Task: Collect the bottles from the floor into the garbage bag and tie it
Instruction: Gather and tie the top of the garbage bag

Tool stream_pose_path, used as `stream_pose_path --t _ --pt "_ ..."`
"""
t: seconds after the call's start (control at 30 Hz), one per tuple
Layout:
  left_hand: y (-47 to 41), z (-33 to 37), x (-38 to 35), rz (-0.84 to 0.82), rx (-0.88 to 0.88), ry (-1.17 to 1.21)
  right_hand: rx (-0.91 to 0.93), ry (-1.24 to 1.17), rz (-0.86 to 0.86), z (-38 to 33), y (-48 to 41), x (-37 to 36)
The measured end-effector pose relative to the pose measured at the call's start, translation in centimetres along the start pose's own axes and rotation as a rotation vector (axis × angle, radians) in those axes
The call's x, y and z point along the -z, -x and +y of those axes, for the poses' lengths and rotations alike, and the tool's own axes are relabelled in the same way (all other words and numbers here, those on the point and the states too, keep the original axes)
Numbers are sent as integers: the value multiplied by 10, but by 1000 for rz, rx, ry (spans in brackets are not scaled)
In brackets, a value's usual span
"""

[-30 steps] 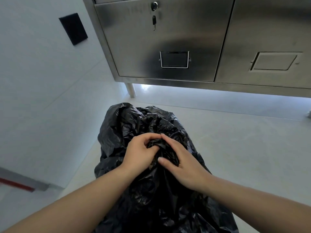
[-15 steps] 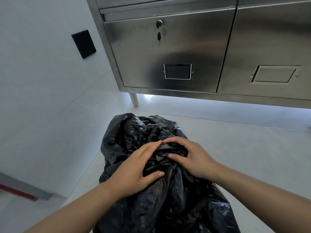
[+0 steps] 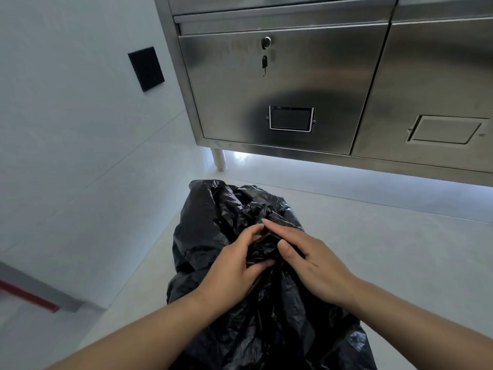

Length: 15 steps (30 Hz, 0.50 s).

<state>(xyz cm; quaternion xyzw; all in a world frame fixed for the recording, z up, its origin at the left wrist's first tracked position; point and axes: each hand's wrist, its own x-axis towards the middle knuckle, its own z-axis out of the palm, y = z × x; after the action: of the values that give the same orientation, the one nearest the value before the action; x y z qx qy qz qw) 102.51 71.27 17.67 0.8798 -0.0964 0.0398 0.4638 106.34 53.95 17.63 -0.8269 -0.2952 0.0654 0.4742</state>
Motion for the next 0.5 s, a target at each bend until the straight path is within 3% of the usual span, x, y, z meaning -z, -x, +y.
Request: stream_pose_path --t 0.27,0.5 --pt "7 -4 -7 171 151 52 -108 -65 8 8 -3 -19" --pt "0 -22 3 0 71 -70 -115 -84 22 23 -10 -27"
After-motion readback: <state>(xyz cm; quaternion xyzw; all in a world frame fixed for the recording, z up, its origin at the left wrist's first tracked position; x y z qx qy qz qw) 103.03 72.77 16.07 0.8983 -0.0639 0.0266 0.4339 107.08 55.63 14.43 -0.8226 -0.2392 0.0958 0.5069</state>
